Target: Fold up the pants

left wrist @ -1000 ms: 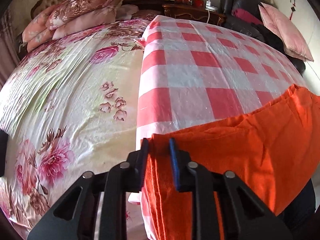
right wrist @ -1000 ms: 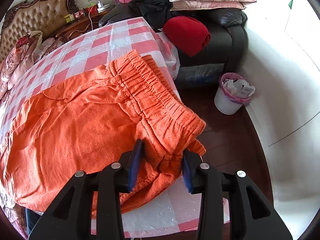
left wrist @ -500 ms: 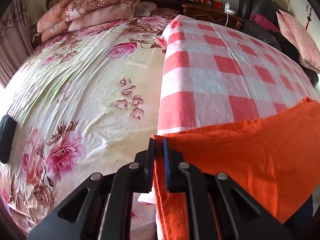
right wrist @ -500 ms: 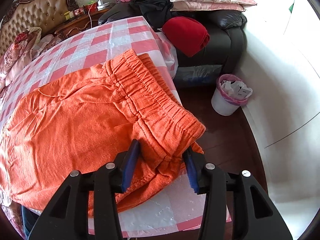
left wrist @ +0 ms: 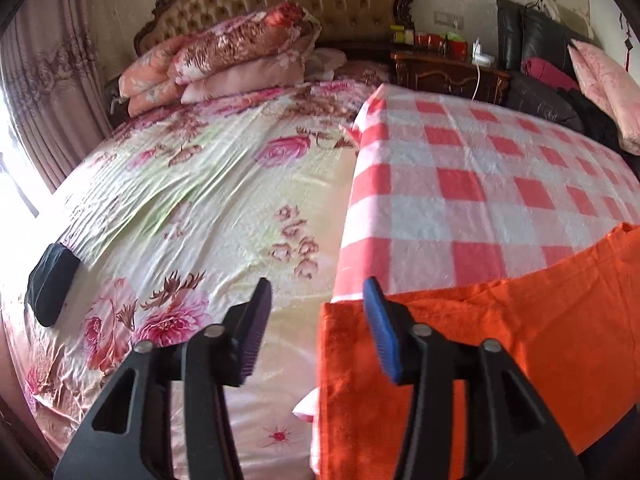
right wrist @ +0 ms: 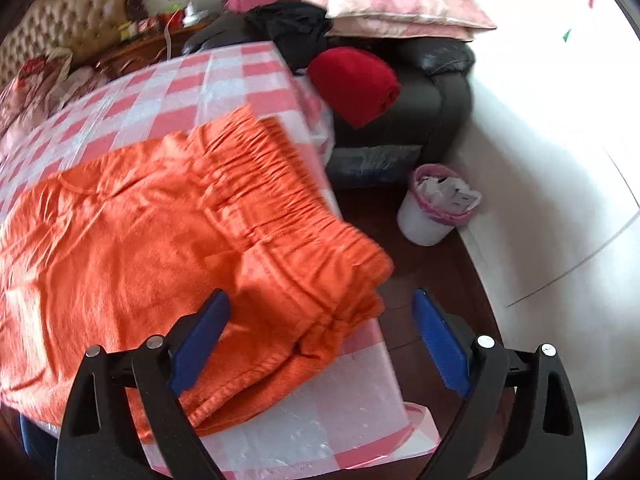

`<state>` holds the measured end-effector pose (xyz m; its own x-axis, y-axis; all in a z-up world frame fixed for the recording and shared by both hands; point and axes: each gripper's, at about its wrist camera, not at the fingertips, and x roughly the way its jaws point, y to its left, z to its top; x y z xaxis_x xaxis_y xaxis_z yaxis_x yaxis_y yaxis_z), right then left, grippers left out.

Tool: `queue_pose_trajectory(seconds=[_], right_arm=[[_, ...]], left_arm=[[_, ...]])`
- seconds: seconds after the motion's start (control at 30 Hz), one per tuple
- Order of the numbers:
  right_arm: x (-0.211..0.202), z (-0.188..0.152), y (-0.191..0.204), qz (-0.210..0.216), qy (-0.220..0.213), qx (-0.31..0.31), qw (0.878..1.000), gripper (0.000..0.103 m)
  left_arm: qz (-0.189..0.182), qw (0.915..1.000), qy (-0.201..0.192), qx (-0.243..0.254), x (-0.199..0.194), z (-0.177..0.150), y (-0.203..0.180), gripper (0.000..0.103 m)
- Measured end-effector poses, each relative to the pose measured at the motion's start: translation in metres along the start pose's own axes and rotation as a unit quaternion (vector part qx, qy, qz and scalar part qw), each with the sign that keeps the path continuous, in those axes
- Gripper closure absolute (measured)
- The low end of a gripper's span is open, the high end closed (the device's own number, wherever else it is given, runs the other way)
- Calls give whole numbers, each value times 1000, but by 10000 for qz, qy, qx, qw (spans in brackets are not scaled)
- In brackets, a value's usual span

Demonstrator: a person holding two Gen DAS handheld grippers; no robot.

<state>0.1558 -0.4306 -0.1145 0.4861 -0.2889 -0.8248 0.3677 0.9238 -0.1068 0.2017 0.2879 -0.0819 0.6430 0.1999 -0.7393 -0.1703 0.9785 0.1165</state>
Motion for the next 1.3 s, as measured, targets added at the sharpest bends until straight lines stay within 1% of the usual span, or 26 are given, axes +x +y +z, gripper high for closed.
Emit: queue_pose_trajectory(seconds=[0.03, 0.07, 0.13, 0.17, 0.2, 0.27, 0.3, 0.33, 0.43, 0.5, 0.57, 0.63, 0.7, 0.77, 0.87, 0.9, 0.93, 0.97, 1.0, 1.1, 1.13, 1.17, 1.2, 1.23, 1.27, 1.3], right_arm=[[-6, 1, -6, -106, -105, 113, 9998, 14], [-11, 2, -10, -191, -199, 192, 9994, 14], [-31, 4, -19, -493, -539, 321, 9968, 14], [-43, 6, -19, -649, -757, 310, 9945, 14], [-54, 9, -15, -706, -977, 208, 9925, 14], [-67, 16, -1, -528, -1193, -143, 9913, 14], [-72, 20, 16, -327, -1270, -462, 9903, 14], [-74, 23, 30, -158, -1307, -702, 9888, 14], [-69, 23, 71, 237, -1276, -1315, 9828, 14], [-59, 18, 90, 234, -1171, -1527, 9810, 14], [-46, 10, 97, 171, -1021, -1551, 9825, 14], [-37, -3, 97, 103, -873, -1465, 9853, 14], [-30, -16, 94, 89, -764, -1415, 9869, 14], [-25, -33, 88, 3, -659, -1378, 9883, 14], [-24, -51, 75, 136, -607, -1125, 9917, 14], [-26, -56, 68, 221, -615, -986, 9930, 14], [-27, -59, 64, 285, -607, -902, 9937, 14], [-29, -62, 59, 360, -613, -798, 9943, 14], [-30, -63, 55, 439, -599, -685, 9949, 14], [-34, -64, 48, 584, -560, -469, 9956, 14], [-37, -64, 45, 591, -571, -419, 9957, 14], [-40, -65, 42, 565, -597, -378, 9959, 14], [-44, -66, 39, 508, -639, -330, 9961, 14], [-48, -66, 36, 449, -675, -284, 9963, 14], [-53, -65, 32, 379, -753, -215, 9962, 14], [-58, -65, 27, 347, -841, -157, 9957, 14]], left_arm=[[-106, 9997, -222, 56, -9, 2, -10, 39], [-301, 9987, -375, 186, -17, 4, -20, 33], [-640, 9960, -449, 439, -27, 9, -47, 32], [-993, 9924, -407, 600, -33, 14, -69, 32], [-1349, 9880, -324, 677, -35, 19, -84, 32], [-2221, 9717, -136, 791, -37, 30, -123, 32], [-2528, 9629, -116, 940, -39, 38, -152, 32], [-2692, 9567, -102, 1102, -39, 44, -176, 32], [-2982, 9409, 6, 1608, -33, 62, -258, 32], [-3107, 9306, 105, 1931, -29, 71, -312, 32], [-3164, 9200, 142, 2307, -29, 69, -358, 32], [-3197, 9054, 185, 2787, -27, 65, -405, 32], [-3062, 8952, 311, 3224, -14, 59, -447, 32], [-2861, 8903, 419, 3519, 2, 55, -475, 32], [-2418, 8912, 432, 3815, 27, 51, -494, 32], [-2410, 8890, 482, 3863, 34, 51, -497, 30], [-2447, 8891, 465, 3839, 37, 52, -497, 27], [-2410, 8911, 445, 3818, 40, 54, -497, 23], [-2398, 8931, 453, 3779, 43, 56, -496, 22], [-2532, 9036, 476, 3423, 42, 65, -488, 22], [-2523, 9088, 405, 3298, 37, 67, -481, 22], [-2514, 9162, 331, 3103, 33, 70, -473, 22], [-2541, 9269, 276, 2748, 30, 74, -460, 22], [-2573, 9347, 224, 2440, 25, 76, -448, 22], [-2673, 9405, 171, 2091, 20, 77, -433, 22], [-2818, 9428, 147, 1777, 14, 76, -417, 22]])
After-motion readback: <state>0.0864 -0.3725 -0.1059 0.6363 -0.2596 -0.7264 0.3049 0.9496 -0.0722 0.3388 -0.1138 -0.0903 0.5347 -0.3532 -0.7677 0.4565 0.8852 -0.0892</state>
